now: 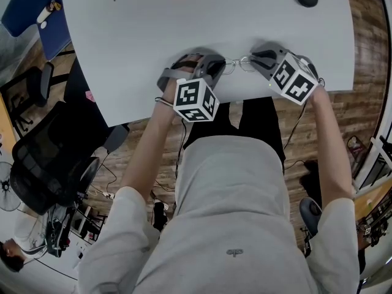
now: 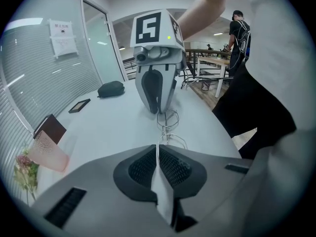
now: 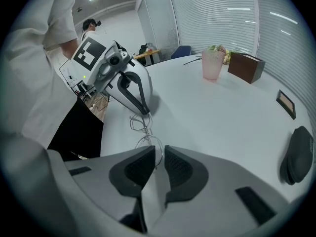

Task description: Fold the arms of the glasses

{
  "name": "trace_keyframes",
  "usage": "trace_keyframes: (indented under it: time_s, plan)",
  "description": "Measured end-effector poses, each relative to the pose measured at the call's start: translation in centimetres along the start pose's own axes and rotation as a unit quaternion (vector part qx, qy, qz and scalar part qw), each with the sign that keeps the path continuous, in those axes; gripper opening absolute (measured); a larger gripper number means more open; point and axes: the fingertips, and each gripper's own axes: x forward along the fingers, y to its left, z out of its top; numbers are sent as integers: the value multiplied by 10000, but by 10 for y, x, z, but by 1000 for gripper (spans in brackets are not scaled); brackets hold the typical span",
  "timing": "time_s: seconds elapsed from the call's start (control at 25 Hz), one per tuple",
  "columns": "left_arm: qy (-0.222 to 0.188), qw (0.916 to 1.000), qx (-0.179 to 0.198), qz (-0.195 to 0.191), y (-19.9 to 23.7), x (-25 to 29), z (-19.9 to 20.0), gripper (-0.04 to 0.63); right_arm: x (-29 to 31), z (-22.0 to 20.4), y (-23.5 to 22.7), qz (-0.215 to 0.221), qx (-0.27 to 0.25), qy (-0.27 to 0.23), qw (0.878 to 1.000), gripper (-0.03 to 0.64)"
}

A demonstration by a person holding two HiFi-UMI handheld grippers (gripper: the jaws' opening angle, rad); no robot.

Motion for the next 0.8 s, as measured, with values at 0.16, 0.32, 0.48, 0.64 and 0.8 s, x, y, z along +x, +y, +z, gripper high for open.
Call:
trace_keyframes:
  time_s: [0.16, 0.32, 0.48, 0.64, 0.8]
  plan:
    - [-10, 9999, -78, 76, 4, -5, -2, 25, -2, 7, 2, -57, -19, -93, 9999, 66]
    - [-23, 9994, -235, 248, 10, -10, 1, 25, -11, 14, 2, -198, 39, -312, 9993, 64]
    - [-55, 9982, -424, 428, 9, -20, 3, 25, -17, 19, 14, -299, 103, -497, 9983, 61]
    - [-78, 9961, -649, 597, 0, -32, 11, 26, -27, 18, 26, -425, 40, -582, 9974, 50]
    - [-98, 9927, -871, 829, -5, -43, 19, 25, -42, 23, 30, -617, 31, -870, 9943, 38]
